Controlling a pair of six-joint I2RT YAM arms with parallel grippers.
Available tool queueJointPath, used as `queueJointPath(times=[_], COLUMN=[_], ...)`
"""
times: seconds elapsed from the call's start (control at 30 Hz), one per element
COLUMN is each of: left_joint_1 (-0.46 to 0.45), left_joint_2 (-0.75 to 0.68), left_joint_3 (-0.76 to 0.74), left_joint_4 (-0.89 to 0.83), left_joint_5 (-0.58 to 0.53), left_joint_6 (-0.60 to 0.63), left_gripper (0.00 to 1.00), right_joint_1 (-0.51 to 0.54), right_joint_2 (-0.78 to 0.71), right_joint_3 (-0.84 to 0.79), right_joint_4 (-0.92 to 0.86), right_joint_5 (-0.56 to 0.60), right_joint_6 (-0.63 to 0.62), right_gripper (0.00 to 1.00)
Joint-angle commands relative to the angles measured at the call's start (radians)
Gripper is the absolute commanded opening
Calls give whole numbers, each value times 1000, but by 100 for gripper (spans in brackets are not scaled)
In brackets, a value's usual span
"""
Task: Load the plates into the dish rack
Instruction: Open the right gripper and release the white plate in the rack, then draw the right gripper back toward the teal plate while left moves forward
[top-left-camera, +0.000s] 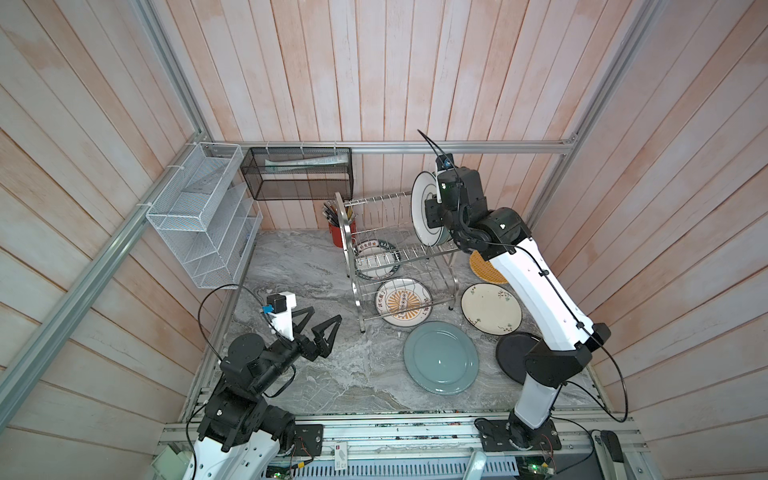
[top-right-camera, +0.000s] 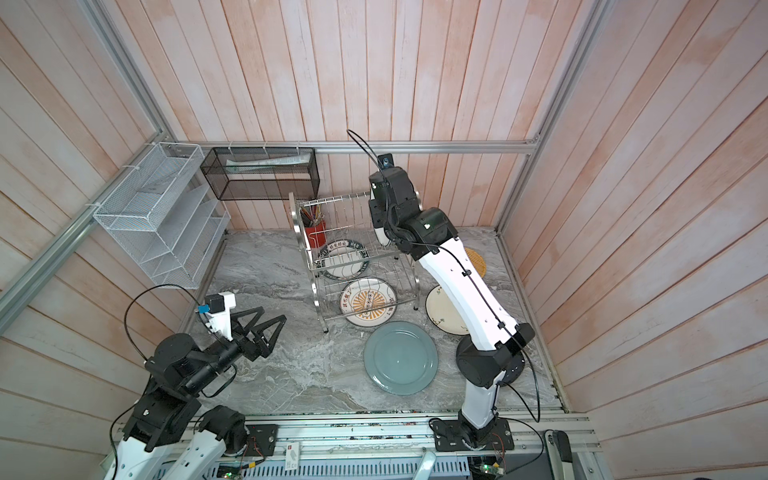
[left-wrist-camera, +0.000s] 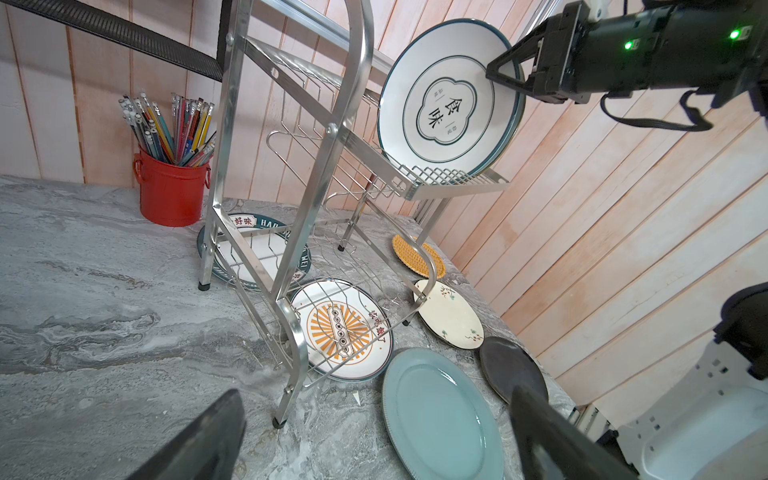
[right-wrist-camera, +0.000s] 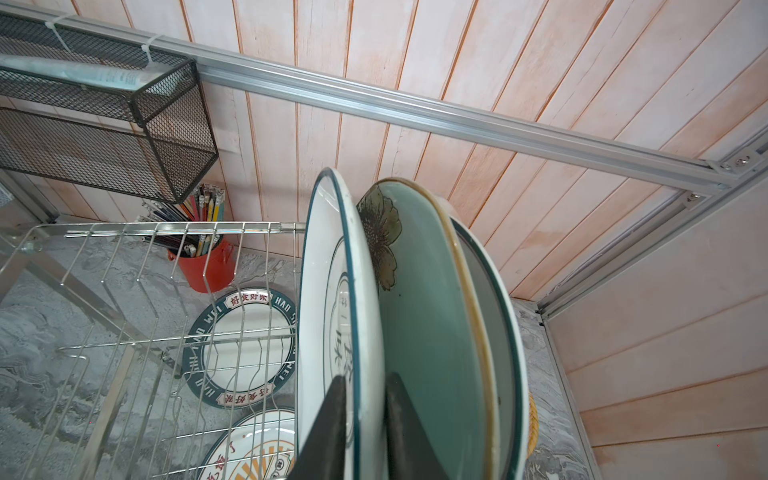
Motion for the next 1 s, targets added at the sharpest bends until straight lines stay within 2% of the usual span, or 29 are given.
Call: queueJointPath(times=[0.0,0.43,0.63,0.73,0.97], left_joint_1=[4,4,3,4,3], left_joint_2=[-8,-5,8,13,32], left_joint_3=[-9,-9,-7,-7,-7], left_joint_4=[19,17,11,9,7], left_joint_5=[13,8,-5,-10,11], left_joint_6=[-3,-4,-9,-12,-20], left_gripper=[100,100,100,100,100], right_joint_1=[5,5,5,5,-4], right_joint_2=[-15,2,-63,-153,-501], right_joint_3=[3,95,83,-11,-480], right_joint_4=[-13,-47,-15,45,273], right_joint_5=[1,18,-45,-73,-167], right_joint_6=[3,-14,-8,-3,63], right_gripper=[24,48,71,80,91])
